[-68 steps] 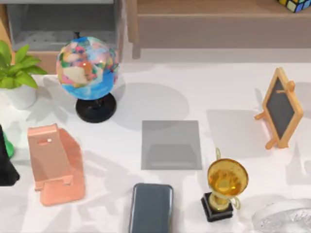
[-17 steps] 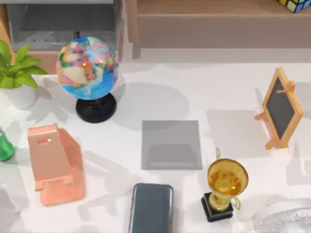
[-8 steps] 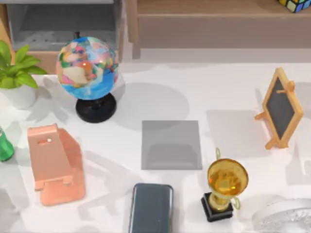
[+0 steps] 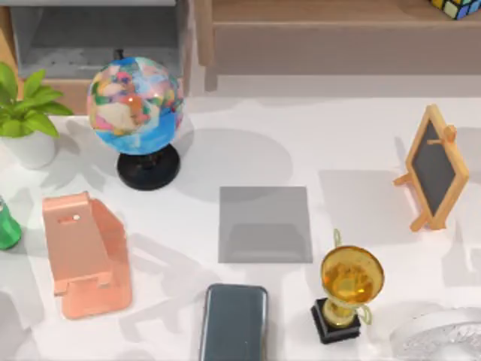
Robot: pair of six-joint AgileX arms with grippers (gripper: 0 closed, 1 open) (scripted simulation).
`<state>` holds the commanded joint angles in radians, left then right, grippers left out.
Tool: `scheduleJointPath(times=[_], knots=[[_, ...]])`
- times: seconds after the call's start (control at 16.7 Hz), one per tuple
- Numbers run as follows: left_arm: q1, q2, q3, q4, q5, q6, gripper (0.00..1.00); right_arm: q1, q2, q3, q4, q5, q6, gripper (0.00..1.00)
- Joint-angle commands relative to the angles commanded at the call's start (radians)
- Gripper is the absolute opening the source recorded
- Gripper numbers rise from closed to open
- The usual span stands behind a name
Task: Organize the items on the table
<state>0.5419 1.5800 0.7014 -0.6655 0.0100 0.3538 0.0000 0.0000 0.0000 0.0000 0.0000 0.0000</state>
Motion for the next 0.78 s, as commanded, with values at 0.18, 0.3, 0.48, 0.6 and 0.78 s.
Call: scheduleJointPath(times=[0.18,0.3,0.48,0.6,0.78], knots=[[-0.003,-0.025,0.051,-0.071,0.001,0.001,0.00,0.000,0.000,0.000,0.000,0.000,0.000,1.00],[-0.002,-0.061,0.108,-0.166,0.000,0.000,0.00,0.000,0.000,0.000,0.000,0.000,0.000,1.00],[0.003,-0.119,0.202,-0.338,-0.002,-0.006,0.00,0.000,0.000,0.000,0.000,0.000,0.000,1.00],[0.001,-0.152,0.251,-0.414,-0.002,-0.007,0.00,0.000,0.000,0.000,0.000,0.000,0.000,1.00],[-0.004,-0.174,0.274,-0.448,0.000,-0.007,0.00,0.000,0.000,0.000,0.000,0.000,0.000,1.00]])
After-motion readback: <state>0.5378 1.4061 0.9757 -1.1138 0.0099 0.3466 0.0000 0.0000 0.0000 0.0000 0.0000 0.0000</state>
